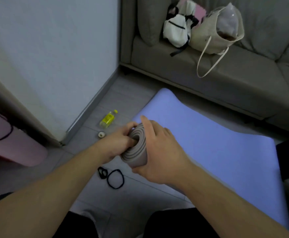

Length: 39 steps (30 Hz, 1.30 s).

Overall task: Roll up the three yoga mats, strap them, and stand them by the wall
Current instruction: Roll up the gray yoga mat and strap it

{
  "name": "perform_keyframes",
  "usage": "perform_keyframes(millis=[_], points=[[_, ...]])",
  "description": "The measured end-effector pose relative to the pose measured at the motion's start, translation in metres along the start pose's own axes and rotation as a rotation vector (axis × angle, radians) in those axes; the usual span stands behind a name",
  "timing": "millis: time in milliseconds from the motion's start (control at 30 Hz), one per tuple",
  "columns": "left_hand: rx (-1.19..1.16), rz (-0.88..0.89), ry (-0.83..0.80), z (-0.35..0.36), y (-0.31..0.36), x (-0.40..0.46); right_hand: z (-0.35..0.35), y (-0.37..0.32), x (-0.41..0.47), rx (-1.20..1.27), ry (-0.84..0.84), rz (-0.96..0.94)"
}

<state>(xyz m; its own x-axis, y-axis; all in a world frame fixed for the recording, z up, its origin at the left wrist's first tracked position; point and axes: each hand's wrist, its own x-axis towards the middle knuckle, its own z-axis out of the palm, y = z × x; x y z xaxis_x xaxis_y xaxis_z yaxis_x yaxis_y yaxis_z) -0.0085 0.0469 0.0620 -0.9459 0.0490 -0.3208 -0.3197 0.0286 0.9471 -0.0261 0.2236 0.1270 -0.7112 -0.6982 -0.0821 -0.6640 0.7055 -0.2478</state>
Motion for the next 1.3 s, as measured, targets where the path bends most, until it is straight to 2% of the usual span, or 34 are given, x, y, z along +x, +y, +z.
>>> perform_keyframes(millis=[100, 267, 433, 567, 667, 700, 733, 800, 833, 933, 1033, 1133, 1300], points=[[-0.026, -0.049, -0.037, -0.015, -0.039, 0.026, 0.041, 0.011, 0.025, 0.023, -0.066, 0.0], [-0.011, -0.114, -0.065, -0.036, -0.106, 0.072, 0.108, 0.034, 0.063, 0.242, -0.152, 0.032], [0.025, -0.122, -0.12, -0.047, -0.152, 0.113, 0.171, 0.048, 0.085, 0.177, -0.051, 0.052], [-0.167, -0.327, -0.145, -0.05, -0.199, 0.129, 0.222, 0.059, 0.095, 0.081, -0.042, 0.075], [-0.42, -0.46, 0.002, -0.05, -0.236, 0.134, 0.251, 0.07, 0.093, 0.019, -0.088, 0.108], [-0.366, -0.489, 0.107, -0.049, -0.253, 0.138, 0.258, 0.074, 0.092, 0.004, -0.101, 0.116], [-0.155, -0.501, 0.192, -0.05, -0.274, 0.142, 0.265, 0.078, 0.091, -0.011, -0.122, 0.127], [0.424, -0.494, 0.232, -0.048, -0.319, 0.141, 0.277, 0.085, 0.088, -0.024, -0.165, 0.134], [0.613, -0.462, 0.19, -0.045, -0.339, 0.14, 0.279, 0.086, 0.087, -0.02, -0.182, 0.137], [0.916, -0.444, -0.097, -0.031, -0.386, 0.141, 0.281, 0.091, 0.086, -0.027, -0.217, 0.12], [1.129, -0.455, -0.257, -0.018, -0.412, 0.14, 0.277, 0.098, 0.088, -0.017, -0.217, 0.117], [1.27, -0.46, -0.247, -0.013, -0.422, 0.136, 0.269, 0.104, 0.085, -0.006, -0.221, 0.131], [1.183, -0.55, -0.201, -0.018, -0.413, 0.137, 0.248, 0.107, 0.076, 0.018, -0.194, 0.141]])
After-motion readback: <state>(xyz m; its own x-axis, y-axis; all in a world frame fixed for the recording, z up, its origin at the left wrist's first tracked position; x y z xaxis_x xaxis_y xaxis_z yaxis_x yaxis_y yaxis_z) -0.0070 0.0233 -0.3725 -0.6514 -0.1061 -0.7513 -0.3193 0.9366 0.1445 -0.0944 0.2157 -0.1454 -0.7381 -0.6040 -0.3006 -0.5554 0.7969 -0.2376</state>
